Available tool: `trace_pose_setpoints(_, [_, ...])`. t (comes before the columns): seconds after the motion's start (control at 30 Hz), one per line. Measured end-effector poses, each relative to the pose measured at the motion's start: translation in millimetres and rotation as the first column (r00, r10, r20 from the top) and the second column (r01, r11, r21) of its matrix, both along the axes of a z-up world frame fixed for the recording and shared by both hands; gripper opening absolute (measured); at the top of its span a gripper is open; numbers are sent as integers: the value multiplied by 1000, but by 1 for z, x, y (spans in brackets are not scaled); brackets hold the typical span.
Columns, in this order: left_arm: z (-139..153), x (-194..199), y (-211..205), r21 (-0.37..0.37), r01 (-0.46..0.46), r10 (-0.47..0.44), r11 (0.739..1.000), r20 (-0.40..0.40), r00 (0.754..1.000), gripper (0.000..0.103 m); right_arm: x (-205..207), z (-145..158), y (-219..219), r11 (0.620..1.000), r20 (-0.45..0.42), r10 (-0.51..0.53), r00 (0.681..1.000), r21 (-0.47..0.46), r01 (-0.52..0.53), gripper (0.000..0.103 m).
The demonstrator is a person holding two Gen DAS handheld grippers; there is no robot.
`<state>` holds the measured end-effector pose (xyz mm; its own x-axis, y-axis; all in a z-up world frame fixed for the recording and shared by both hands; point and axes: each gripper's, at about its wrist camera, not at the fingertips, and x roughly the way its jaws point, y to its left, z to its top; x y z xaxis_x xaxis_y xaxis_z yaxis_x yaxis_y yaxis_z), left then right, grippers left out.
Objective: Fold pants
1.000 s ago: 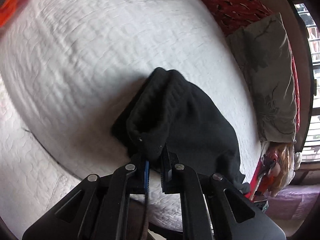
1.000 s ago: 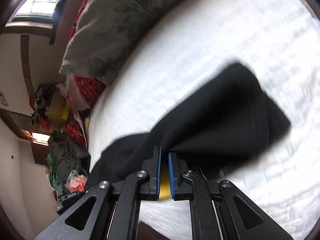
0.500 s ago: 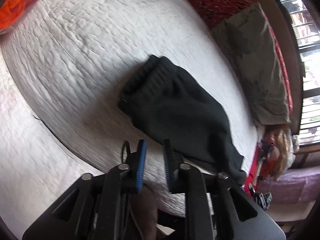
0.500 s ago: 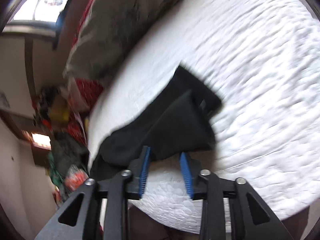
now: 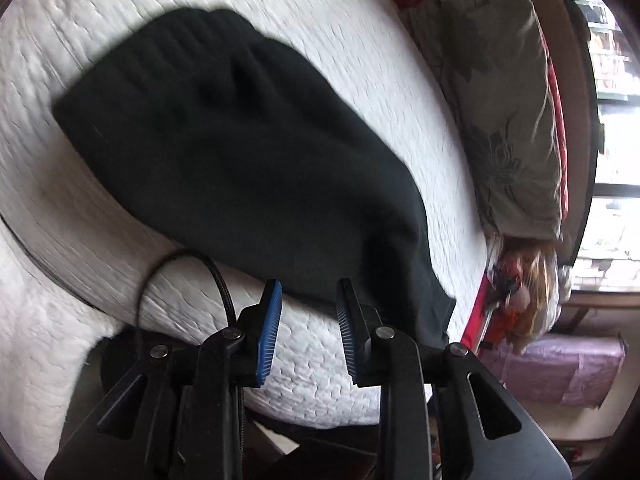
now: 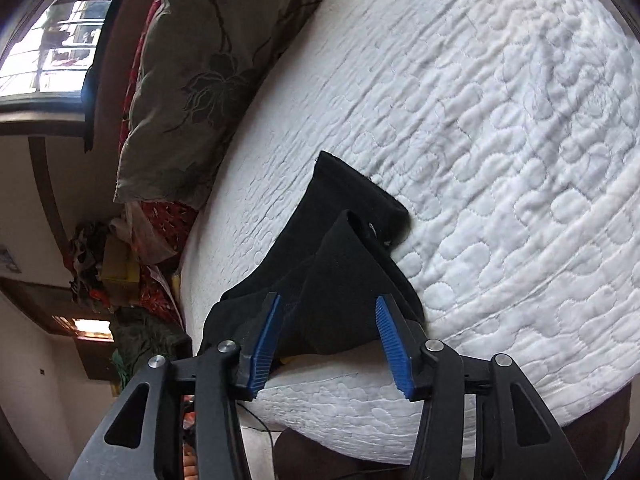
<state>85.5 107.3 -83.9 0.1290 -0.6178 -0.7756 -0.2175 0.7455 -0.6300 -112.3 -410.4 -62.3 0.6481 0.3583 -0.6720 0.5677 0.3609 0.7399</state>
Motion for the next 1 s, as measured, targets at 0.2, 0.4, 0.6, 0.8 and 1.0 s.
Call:
trace_pose_setpoints(0.2, [-8,-3,-5,22,0,0,1000,-15,1000,25,13,1,6,1000,-28,9,1000,-16,-10,56])
trace_pose_setpoints(0.4, [-14,4,6,-6,-72,72,997,-49,996,25,19,13,11,985,-76,-9,997,-171,-4,56])
trace_pose_setpoints(0.6, [-20,14,-3,16,-99,100,995,-68,993,25,18,18,7,946,-117,6,993,-322,-43,57])
trace_pose_setpoints(0.8, [-29,12,-9,30,-114,117,993,-98,988,25,22,0,11,943,-153,47,987,-320,-95,58])
trace_pose_setpoints(1.0, [-27,17,-8,79,-152,160,985,-107,981,4,40,5,29,901,-110,186,976,-377,-214,5])
